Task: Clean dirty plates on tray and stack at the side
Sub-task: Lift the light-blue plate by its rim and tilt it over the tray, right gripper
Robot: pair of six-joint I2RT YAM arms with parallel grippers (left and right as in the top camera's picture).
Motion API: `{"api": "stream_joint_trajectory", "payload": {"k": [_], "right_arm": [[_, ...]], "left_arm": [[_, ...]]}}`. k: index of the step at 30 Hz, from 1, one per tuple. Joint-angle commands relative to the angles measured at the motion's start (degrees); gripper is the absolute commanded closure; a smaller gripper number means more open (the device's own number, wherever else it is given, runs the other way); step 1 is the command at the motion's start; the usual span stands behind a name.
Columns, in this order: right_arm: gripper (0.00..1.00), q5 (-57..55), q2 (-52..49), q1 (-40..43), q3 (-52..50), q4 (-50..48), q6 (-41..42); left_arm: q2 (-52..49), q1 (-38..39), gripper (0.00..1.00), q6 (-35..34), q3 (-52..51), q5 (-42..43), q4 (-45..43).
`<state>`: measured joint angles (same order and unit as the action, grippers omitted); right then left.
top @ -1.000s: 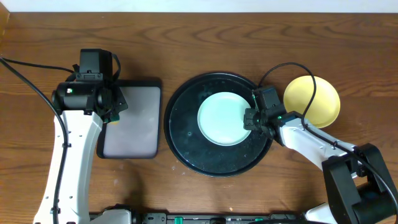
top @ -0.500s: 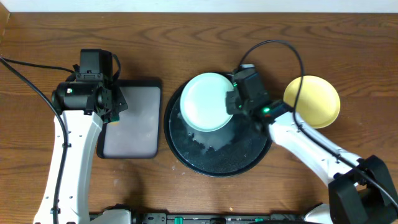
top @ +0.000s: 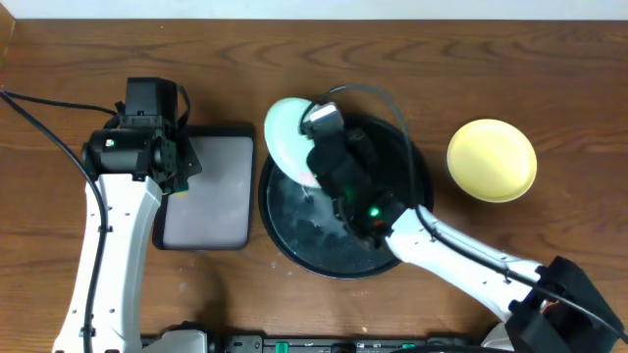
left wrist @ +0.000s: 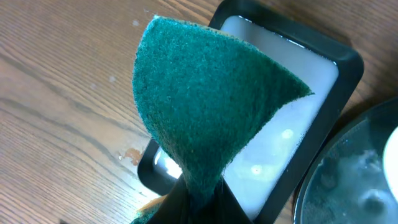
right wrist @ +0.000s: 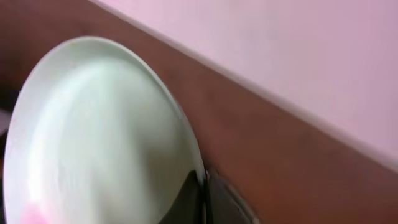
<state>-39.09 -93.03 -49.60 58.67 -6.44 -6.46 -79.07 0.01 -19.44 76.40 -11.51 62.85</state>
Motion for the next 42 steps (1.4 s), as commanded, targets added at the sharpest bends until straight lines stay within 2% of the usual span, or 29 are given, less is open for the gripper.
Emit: {"api": "stream_joint_trajectory", "payload": {"k": [1, 10, 14, 19, 26, 30, 35, 42], "right_arm": [[0.99, -10.69, 1.01, -3.58, 0.96, -6.34, -18.58], [0.99, -21.16, 1.01, -10.21, 0.96, -28.59, -48.04], [0.99, -22.84, 1.01, -12.24, 0.96, -37.11, -57.77], [0.99, -24.79, 1.01, -14.34, 0.96, -46.45, -66.14], [0.99, -28.37, 1.01, -13.94, 0.94, -46.93, -65.22], [0.99, -34.47, 1.01, -11.91, 0.83, -46.64, -58.34], [0.99, -44.78, 1.01, -8.72, 0.63, -43.63, -45.0], [0.99, -48.13, 1.01, -7.82, 0.52, -39.8, -42.8]], "left_arm": [[0.46, -0.26, 0.92, 0.35, -0.44, -0.48, 0.15], [0.46, -0.26, 0.93, 0.35, -0.44, -0.48, 0.15], [0.46, -0.26, 0.93, 0.35, -0.44, -0.48, 0.13], [0.46, -0.26, 0.92, 0.35, -0.44, -0.48, 0.13], [0.46, -0.26, 0.92, 0.35, -0.44, -0.48, 0.13], [0.46, -0.26, 0.93, 0.35, -0.44, -0.48, 0.11], [0.46, -0.26, 0.92, 0.35, -0.44, 0.37, 0.09], [0.46, -0.26, 0.93, 0.37, -0.44, 0.39, 0.09]]}}
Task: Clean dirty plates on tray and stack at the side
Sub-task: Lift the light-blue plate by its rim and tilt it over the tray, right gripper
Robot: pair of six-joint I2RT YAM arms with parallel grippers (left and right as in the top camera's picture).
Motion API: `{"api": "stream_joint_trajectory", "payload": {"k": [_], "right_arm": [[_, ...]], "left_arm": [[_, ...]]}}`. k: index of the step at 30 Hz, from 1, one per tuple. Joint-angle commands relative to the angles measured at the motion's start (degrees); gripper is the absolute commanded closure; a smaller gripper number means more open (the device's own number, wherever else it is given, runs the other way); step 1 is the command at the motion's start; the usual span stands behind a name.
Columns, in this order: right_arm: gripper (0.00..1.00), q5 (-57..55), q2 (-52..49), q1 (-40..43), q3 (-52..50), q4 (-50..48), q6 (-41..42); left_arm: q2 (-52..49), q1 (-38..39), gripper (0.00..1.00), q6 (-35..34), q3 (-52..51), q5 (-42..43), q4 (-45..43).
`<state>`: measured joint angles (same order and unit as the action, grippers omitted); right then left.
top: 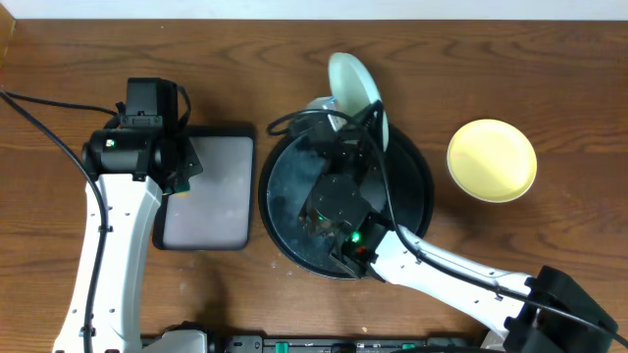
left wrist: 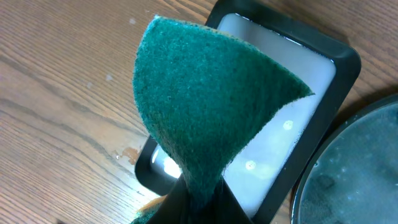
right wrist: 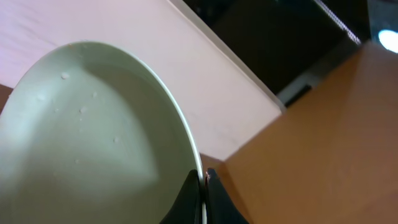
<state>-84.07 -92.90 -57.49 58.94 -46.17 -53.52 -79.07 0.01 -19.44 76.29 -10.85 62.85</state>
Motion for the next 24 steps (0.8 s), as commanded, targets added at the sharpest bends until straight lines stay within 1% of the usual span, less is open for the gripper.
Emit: {"api": "stream_joint_trajectory", "payload": {"k": [1, 3, 8, 11, 12, 16, 22, 24], "right_arm": [[0.99, -3.13, 0.87, 0.09, 0.26, -0.07, 4.24], [0.99, -3.1, 0.87, 0.09, 0.24, -0.04, 4.55], [0.99, -2.67, 0.87, 0.07, 0.24, 2.05, 9.55], [0.99, -2.64, 0.87, 0.07, 0.24, 6.16, 13.9], [0.99, -2.58, 0.87, 0.04, 0.24, 9.4, 16.87], [0.99, -0.92, 0.87, 0.02, 0.24, 16.76, 22.67], [0.99, 1.18, 0.87, 0.02, 0.24, 23.52, 29.68], [0.99, 3.39, 0.87, 0.02, 0.24, 27.17, 34.53]], "left_arm": [[0.46, -0.26, 0.92, 0.37, -0.33, -0.26, 0.09], [0.46, -0.26, 0.93, 0.37, -0.33, -0.28, 0.09], [0.46, -0.26, 0.93, 0.37, -0.33, -0.28, 0.09], [0.46, -0.26, 0.93, 0.37, -0.33, -0.28, 0.09], [0.46, -0.26, 0.92, 0.37, -0.33, -0.28, 0.09], [0.46, -0.26, 0.93, 0.39, -0.33, -0.31, 0.09], [0.46, -0.26, 0.93, 0.37, -0.33, -0.31, 0.07], [0.46, -0.26, 0.92, 0.37, -0.33, -0.31, 0.07]]}}
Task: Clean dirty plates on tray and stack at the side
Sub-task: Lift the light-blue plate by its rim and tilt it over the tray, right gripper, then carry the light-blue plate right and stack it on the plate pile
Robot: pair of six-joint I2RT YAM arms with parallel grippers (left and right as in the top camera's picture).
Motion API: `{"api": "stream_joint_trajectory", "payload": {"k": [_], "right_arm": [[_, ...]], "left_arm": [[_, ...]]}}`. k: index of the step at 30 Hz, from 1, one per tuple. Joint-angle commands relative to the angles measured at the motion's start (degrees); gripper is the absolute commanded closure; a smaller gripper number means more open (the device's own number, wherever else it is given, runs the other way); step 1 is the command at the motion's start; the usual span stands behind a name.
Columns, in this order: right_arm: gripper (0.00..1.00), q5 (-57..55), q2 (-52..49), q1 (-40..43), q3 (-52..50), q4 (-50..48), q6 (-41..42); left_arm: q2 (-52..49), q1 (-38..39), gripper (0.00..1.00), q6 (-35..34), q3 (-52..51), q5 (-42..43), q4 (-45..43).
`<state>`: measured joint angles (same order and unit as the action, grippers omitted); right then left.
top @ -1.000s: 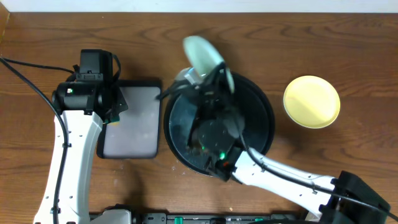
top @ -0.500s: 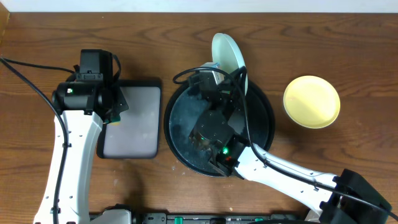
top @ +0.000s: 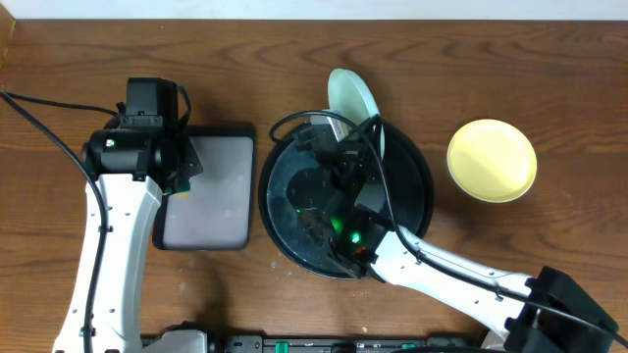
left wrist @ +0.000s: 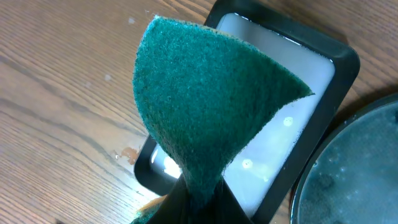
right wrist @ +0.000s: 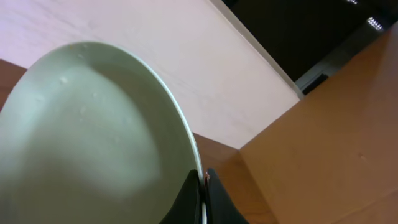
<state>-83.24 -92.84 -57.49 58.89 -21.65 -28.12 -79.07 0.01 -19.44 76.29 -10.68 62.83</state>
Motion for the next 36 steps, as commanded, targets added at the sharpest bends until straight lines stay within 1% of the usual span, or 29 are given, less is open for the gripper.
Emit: {"api": "stream_joint_trajectory", "payload": {"k": [1, 4, 6, 9, 10, 11, 13, 17, 18, 23, 26, 29, 32, 34, 36], "right_arm": [[0.99, 3.93, 0.81, 0.02, 0.28, 4.22, 11.1], [0.99, 12.66, 0.81, 0.02, 0.28, 11.39, 17.79], [0.99, 21.77, 0.81, 0.09, 0.28, 17.29, 23.28], [0.99, 38.6, 0.81, 0.92, 0.28, 24.81, 34.05], [0.99, 48.19, 0.81, 1.84, 0.28, 27.26, 38.93], [0.99, 53.33, 0.81, 2.56, 0.28, 28.15, 41.51], [0.99, 57.75, 0.81, 3.67, 0.28, 28.7, 44.09], [0.99, 58.55, 3.43, 6.4, 0.28, 29.18, 46.47], [0.99, 58.99, 6.82, 8.5, 0.28, 29.73, 46.53], [0.99, 61.0, 16.57, 16.39, 0.28, 33.94, 46.49], [0.99, 61.05, 21.09, 23.34, 0.28, 40.02, 46.51], [0.99, 61.07, 22.99, 30.97, 0.28, 46.53, 46.51], [0.99, 61.51, 22.67, 39.71, 0.28, 52.72, 46.49], [0.99, 62.49, 22.05, 45.22, 0.28, 55.3, 46.51], [0.99, 64.78, 20.92, 52.54, 0.28, 56.65, 46.53]], "left_arm": [[0.46, -0.26, 0.92, 0.37, -0.33, -0.46, 0.09], [0.46, -0.26, 0.93, 0.37, -0.33, -0.46, 0.09], [0.46, -0.26, 0.92, 0.37, -0.33, -0.46, 0.09], [0.46, -0.26, 0.93, 0.37, -0.33, -0.48, 0.09], [0.46, -0.26, 0.92, 0.37, -0.33, -0.46, 0.11], [0.46, -0.26, 0.93, 0.37, -0.33, -0.46, 0.09], [0.46, -0.26, 0.92, 0.37, -0.33, -0.48, 0.09], [0.46, -0.26, 0.92, 0.37, -0.33, -0.48, 0.09], [0.46, -0.26, 0.92, 0.37, -0.33, -0.48, 0.11], [0.46, -0.26, 0.93, 0.37, -0.33, -0.46, 0.11], [0.44, -0.26, 0.92, 0.37, -0.33, -0.46, 0.09], [0.37, -0.26, 0.92, 0.37, -0.33, -0.46, 0.09], [0.2, -0.26, 0.92, 0.37, -0.33, -0.46, 0.09], [0.02, -0.26, 0.93, 0.35, -0.33, -0.46, 0.09], [-0.35, -0.26, 0.93, 0.35, -0.33, -0.46, 0.09]]}}
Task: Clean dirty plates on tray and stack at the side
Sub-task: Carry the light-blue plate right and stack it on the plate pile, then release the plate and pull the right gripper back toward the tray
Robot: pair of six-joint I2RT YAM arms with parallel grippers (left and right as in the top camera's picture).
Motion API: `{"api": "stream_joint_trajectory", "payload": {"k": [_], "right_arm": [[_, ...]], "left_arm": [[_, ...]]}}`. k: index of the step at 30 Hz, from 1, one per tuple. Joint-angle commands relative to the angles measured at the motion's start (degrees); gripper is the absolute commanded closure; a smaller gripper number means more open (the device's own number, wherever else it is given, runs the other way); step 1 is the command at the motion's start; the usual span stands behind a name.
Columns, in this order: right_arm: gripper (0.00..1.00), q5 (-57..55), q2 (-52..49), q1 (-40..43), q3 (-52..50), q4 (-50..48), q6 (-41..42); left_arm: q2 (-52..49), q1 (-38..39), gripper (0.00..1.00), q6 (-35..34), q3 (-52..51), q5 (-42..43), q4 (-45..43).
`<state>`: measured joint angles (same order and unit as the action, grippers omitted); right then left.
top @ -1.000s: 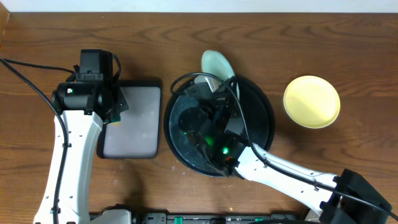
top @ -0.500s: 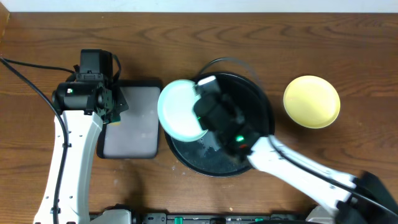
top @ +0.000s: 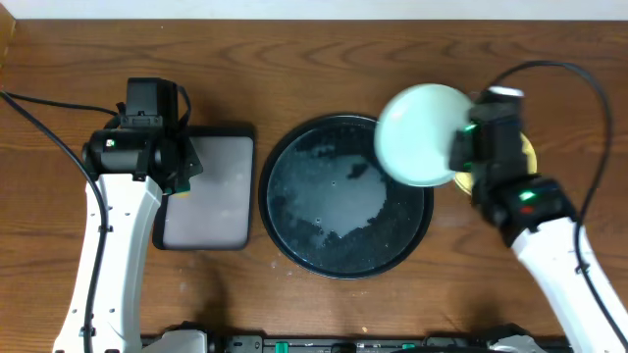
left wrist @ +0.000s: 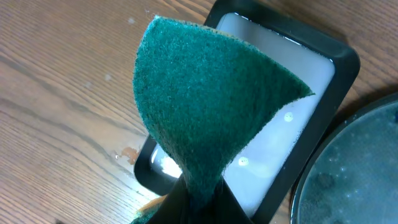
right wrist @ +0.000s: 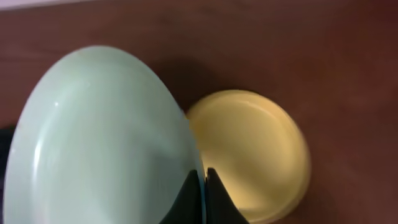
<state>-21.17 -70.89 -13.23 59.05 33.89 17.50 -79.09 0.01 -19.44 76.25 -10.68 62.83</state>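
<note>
My right gripper is shut on the rim of a pale green plate, held in the air over the right edge of the round black tray. In the right wrist view the green plate partly covers the yellow plate lying on the table below; overhead, only a sliver of that yellow plate shows. My left gripper is shut on a dark green scrubbing sponge, held over the left end of the rectangular soapy water tray.
The rectangular black tray with cloudy water lies left of the round tray. The round tray's wet bottom holds no plates. Brown wooden table all around, cables running off both arms.
My right arm has swung from over the round tray to its right side, carrying the green plate from the tray's far edge to above the yellow plate. The left gripper has not moved.
The green plate, pinched by my right gripper, stood tilted at the tray's far left edge with a pink smear low on it. It then stood on edge at the tray's far rim. Now it hangs over the yellow plate. The sponge stayed put throughout.
</note>
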Motion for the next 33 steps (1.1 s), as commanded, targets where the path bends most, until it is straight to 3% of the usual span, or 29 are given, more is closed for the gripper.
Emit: {"api": "stream_joint_trajectory", "payload": {"k": [1, 6, 11, 18, 22, 25, 26, 27, 30, 33], "right_arm": [[0.99, 4.04, -1.55, 10.99, 0.13, 1.11, 0.94], [0.99, 10.71, -5.22, 23.61, 0.13, 0.31, 3.1], [0.99, 11.19, -11.45, 31.21, 0.13, -0.68, 3.08], [0.99, 12.94, -21.59, 33.46, 0.13, -3.78, 3.04], [0.97, 20.52, -25.05, 33.4, 0.13, -6.4, 0.33], [0.85, 22.93, -25.79, 33.4, 0.13, -6.71, -0.87], [0.55, 22.73, -25.75, 33.4, 0.13, -5.97, -0.9], [0.42, 22.73, -25.7, 33.42, 0.13, -5.44, -0.87], [0.39, 25.92, -25.7, 33.4, 0.13, -3.15, -0.9], [0.42, 33.46, -25.7, 33.09, 0.13, -0.9, -3.13]], "left_arm": [[-0.59, -0.26, 0.92, 0.37, -0.28, -0.46, 0.09], [-1.44, -0.26, 0.92, 0.37, -0.28, -0.46, 0.04], [-1.81, -0.26, 0.92, 0.37, -0.28, -0.46, -0.37], [-1.81, -0.26, 0.93, 0.37, -0.28, -0.46, -0.81], [-1.84, -0.26, 0.93, 0.37, -0.28, -0.44, -0.79], [-1.81, -0.26, 0.92, 0.39, -0.28, -0.44, -0.79], [-1.84, -0.26, 0.92, 0.63, -0.28, -0.46, -0.81], [-1.84, -0.26, 0.93, 0.81, -0.28, -0.46, -0.81], [-1.92, -0.26, 0.93, 0.81, -0.28, -0.42, -0.94], [-2.58, -0.2, 0.93, 3.32, -0.31, 1.86, -1.6]]}}
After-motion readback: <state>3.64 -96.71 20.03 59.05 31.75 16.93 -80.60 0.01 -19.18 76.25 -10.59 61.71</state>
